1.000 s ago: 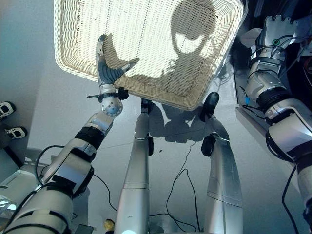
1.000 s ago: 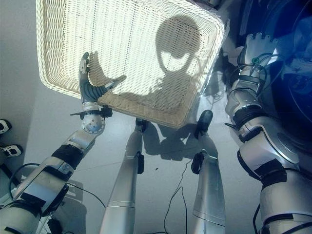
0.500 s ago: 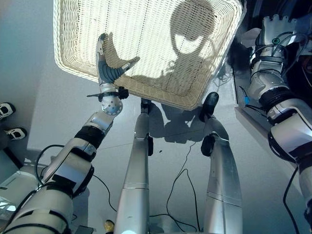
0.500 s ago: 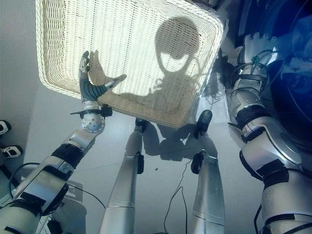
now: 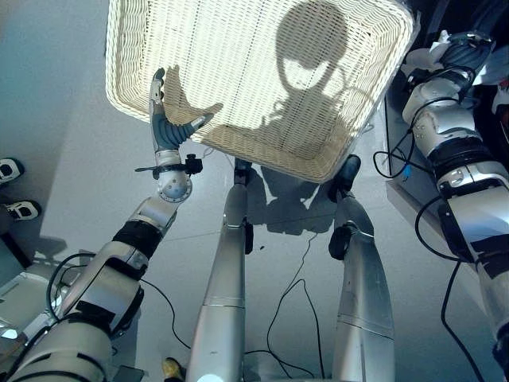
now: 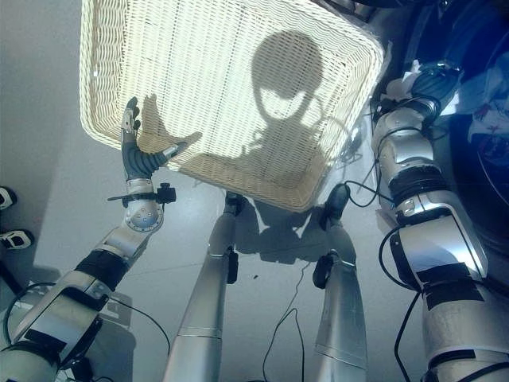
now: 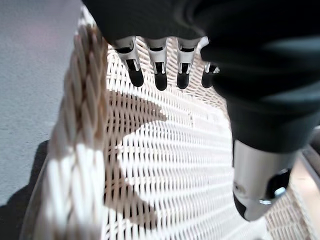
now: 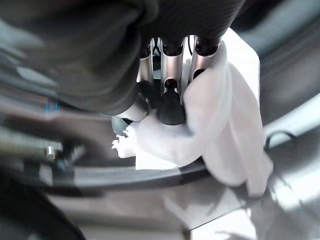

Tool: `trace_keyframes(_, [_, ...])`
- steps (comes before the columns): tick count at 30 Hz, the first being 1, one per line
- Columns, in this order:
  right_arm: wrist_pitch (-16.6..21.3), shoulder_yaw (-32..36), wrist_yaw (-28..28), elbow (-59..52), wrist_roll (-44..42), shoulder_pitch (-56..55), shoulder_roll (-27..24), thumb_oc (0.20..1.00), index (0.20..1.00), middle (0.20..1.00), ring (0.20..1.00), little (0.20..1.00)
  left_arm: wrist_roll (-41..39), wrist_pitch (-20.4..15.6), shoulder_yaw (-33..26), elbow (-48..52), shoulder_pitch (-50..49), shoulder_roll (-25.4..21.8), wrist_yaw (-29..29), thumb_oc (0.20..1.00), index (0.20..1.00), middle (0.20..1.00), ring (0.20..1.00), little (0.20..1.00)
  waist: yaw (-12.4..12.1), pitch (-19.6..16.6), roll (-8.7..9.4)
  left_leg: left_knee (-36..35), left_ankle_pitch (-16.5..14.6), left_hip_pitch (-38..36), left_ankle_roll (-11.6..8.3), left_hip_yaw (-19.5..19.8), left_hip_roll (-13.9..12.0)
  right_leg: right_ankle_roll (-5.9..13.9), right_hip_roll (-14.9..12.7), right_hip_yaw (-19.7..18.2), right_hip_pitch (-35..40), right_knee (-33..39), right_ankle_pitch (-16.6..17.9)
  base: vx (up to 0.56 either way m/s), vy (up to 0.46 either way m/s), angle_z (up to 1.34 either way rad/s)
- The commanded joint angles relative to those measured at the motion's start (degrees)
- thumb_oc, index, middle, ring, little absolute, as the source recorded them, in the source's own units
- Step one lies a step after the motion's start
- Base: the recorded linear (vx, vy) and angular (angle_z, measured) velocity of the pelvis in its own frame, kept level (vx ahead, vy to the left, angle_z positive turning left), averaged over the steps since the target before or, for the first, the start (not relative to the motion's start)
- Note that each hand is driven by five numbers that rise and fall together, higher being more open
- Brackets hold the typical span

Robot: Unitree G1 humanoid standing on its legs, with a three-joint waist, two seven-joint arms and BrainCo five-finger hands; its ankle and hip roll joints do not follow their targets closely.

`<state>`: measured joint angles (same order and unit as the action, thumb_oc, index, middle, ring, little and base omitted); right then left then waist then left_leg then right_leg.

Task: Put the clothes into the washing machine.

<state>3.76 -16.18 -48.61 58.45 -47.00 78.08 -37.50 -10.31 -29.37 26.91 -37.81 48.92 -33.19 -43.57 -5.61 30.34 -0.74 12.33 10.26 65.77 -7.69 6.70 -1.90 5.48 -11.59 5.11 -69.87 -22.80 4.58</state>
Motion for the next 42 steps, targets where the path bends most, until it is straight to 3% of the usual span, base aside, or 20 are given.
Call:
trace_keyframes(1, [3.71,7.18,-9.09,11.59,-11.01,-11.77,-16.61,0.2,0.2,0.2,0.2,0.2,-0.72,-0.68,-3.87,-1.81,0.38,-0.52,-1.56,1.0,1.0,1.0,1.0,1.0,3.83,-0.55,-1.72,2.86,-5.04,-0.34,3.28,-1.86,2.84,2.79,6.66,2.59,1.38,3.51,4.01,0.0,0.0,0.0])
trace_keyframes(13, [10.99,5.79,-18.04,13.84,-11.18,-7.45,-21.69,0.2,0.2,0.2,0.2,0.2,-6.51,-3.03,-3.01,-6.55,2.9,-4.46,1.81,1.0,1.0,1.0,1.0,1.0,4.37,-0.55,-0.91,1.13,-4.98,-2.02,2.98,-1.25,2.61,2.63,7.39,2.24,3.36,5.08,3.29,-0.01,0.007,-0.1])
trace_keyframes(19, [11.24,5.83,-20.88,13.74,-10.0,-7.9,-23.75,0.2,0.2,0.2,0.2,0.2,-7.46,-4.04,-3.37,-7.33,2.69,-5.75,3.01,1.0,1.0,1.0,1.0,1.0,4.75,-0.55,-0.25,0.78,-5.03,-2.35,3.03,-1.34,2.33,2.53,7.76,2.26,4.12,5.47,2.96,0.0,0.0,0.0])
trace_keyframes(24, [9.93,6.02,-18.49,13.51,-8.11,-8.42,-24.76,0.2,0.2,0.2,0.2,0.2,-8.01,-3.93,-3.11,-7.47,3.26,-6.55,3.28,1.0,1.0,1.0,1.0,1.0,5.03,-0.55,-0.01,0.85,-4.58,-1.78,3.07,-1.4,2.28,2.56,7.54,2.42,3.95,5.76,3.43,0.0,0.0,0.0])
trace_keyframes(26, [7.16,4.9,-15.01,12.4,-5.2,-8.41,-24.55,0.84,0.84,0.84,0.84,0.84,-8.25,-3.63,-2.84,-7.35,3.57,-6.62,3.26,1.0,1.0,1.0,1.0,1.0,5.13,-0.55,0.04,1.11,-4.78,-1.8,3.12,-1.37,2.38,2.52,7.52,2.34,3.94,5.85,3.5,0.0,0.0,0.0])
trace_keyframes(27, [5.9,3.76,-14.79,12.05,-3.44,-7.58,-24.1,1.0,1.0,1.0,1.0,1.0,-8.44,-3.67,-2.8,-7.68,3.95,-6.61,3.59,1.0,1.0,1.0,1.0,1.0,5.01,-0.55,0.01,1.26,-4.92,-1.86,3.14,-1.53,2.3,2.42,7.49,2.43,3.99,5.76,3.29,0.0,0.0,0.0])
trace_keyframes(30, [2.34,1.33,-14.99,12.45,3.42,-6.68,-23.52,1.0,1.0,1.0,1.0,1.0,-9.17,-4.19,-2.51,-8.42,4.19,-6.53,4.14,1.0,1.0,1.0,1.0,1.0,4.86,-0.55,-0.26,1.26,-5.32,-2.51,3.2,-1.7,2.28,2.47,7.45,2.35,4.6,5.62,2.75,0.0,0.0,0.0])
trace_keyframes(31, [-2.83,-0.31,-13.87,12.38,10.09,-6.26,-23.02,1.0,1.0,1.0,1.0,1.0,-9.0,-4.2,-2.38,-8.61,4.37,-6.23,4.2,1.0,1.0,1.0,1.0,1.0,4.76,-0.55,-0.37,1.53,-5.33,-2.45,3.23,-1.87,2.26,2.49,7.34,2.43,4.64,5.4,2.6,0.0,0.0,0.0])
trace_keyframes(33, [-6.26,-2.08,-11.78,11.99,10.97,-5.56,-22.64,1.0,1.0,1.0,1.0,1.0,-8.85,-4.02,-2.15,-8.55,4.7,-6.08,4.13,1.0,1.0,1.0,1.0,1.0,4.62,-0.55,-0.45,1.56,-5.34,-2.35,3.31,-1.83,2.38,2.44,7.27,2.48,4.53,5.35,2.53,0.0,0.0,0.0])
trace_keyframes(35, [-13.02,-5.77,-8.04,13.22,14.17,-3.61,-21.9,1.0,1.0,1.0,1.0,1.0,-8.91,-3.67,-1.88,-8.35,5.24,-5.97,4.41,1.0,1.0,1.0,1.0,1.0,4.09,-0.55,-0.69,1.77,-5.28,-1.87,3.41,-1.82,2.45,2.22,6.96,2.81,4.21,5.21,2.29,0.0,0.0,0.0])
trace_keyframes(38, [-16.08,-8.21,-5.31,14.3,14.33,-2.56,-21.62,1.0,1.0,1.0,1.0,1.0,-9.23,-3.54,-1.76,-8.31,5.64,-6.25,4.96,1.0,1.0,1.0,1.0,1.0,3.89,-0.55,-0.81,1.94,-5.27,-1.71,3.49,-1.78,2.51,2.11,6.83,3.05,4.02,5.09,2.39,0.0,0.0,0.0])
trace_keyframes(39, [-18.63,-10.0,-4.64,14.82,19.79,-1.96,-21.37,1.0,1.0,1.0,1.0,1.0,-9.51,-3.44,-1.38,-8.14,5.96,-6.43,5.06,1.0,1.0,1.0,1.0,1.0,3.72,-0.55,-0.96,1.94,-5.19,-1.52,3.62,-1.8,2.51,2.09,6.69,3.22,3.84,5.02,2.48,0.0,0.0,0.0])
trace_keyframes(42, [-19.87,-12.05,-4.73,14.67,22.54,-1.19,-21.25,1.0,1.0,1.0,1.0,1.0,-9.56,-3.59,-1.22,-8.17,6.16,-6.54,5.11,1.0,1.0,1.0,1.0,1.0,3.63,-0.55,-1.12,2.12,-5.1,-1.08,3.74,-1.77,2.6,2.06,6.6,3.32,3.41,4.84,2.58,0.0,0.0,0.0])
